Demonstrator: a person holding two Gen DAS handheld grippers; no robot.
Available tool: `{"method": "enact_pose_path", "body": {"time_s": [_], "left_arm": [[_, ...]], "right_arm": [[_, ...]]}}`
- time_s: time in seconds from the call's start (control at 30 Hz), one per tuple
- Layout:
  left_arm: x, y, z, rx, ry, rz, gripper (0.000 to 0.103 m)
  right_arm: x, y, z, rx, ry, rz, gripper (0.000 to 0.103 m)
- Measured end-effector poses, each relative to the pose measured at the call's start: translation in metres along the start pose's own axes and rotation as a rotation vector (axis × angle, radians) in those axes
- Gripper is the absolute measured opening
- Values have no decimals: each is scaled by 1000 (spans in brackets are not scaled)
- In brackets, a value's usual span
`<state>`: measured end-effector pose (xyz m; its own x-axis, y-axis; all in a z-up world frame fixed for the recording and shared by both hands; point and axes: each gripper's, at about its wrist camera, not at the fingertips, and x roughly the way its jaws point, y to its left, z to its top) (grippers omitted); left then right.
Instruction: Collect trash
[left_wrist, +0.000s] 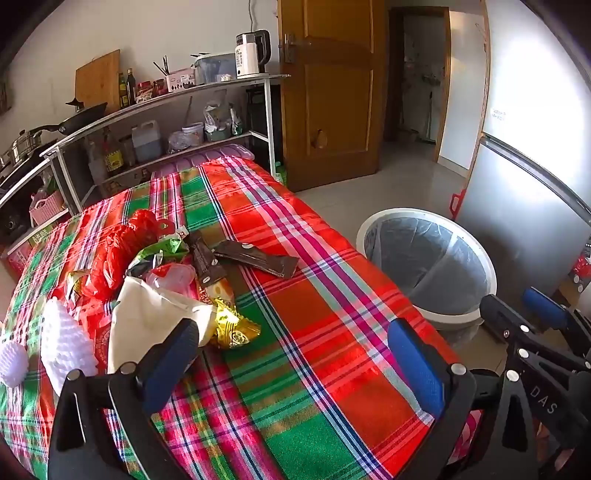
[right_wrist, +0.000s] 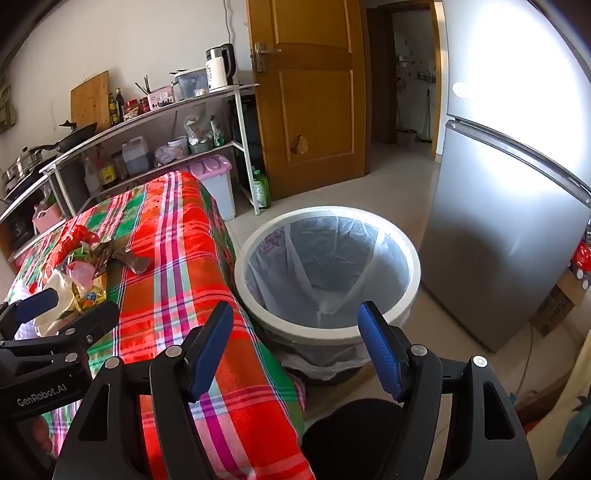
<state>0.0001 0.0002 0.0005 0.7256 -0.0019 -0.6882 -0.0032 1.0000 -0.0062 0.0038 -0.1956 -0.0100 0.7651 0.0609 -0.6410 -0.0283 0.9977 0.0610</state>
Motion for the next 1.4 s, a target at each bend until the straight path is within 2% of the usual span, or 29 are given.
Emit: {"method": "enact_pose_path", "body": {"time_s": [0.13, 0.3, 1.4], "left_arm": [[3, 5, 2, -16, 9, -31, 103], [-2, -3, 1, 1, -1, 8, 103], [-3, -3, -2, 9, -7, 6, 103]], "right_arm": [[0, 3, 4, 0, -7, -1, 70], [-1, -2, -3, 5, -18, 1, 70], [-2, -1, 4, 9, -3, -13, 70]]}}
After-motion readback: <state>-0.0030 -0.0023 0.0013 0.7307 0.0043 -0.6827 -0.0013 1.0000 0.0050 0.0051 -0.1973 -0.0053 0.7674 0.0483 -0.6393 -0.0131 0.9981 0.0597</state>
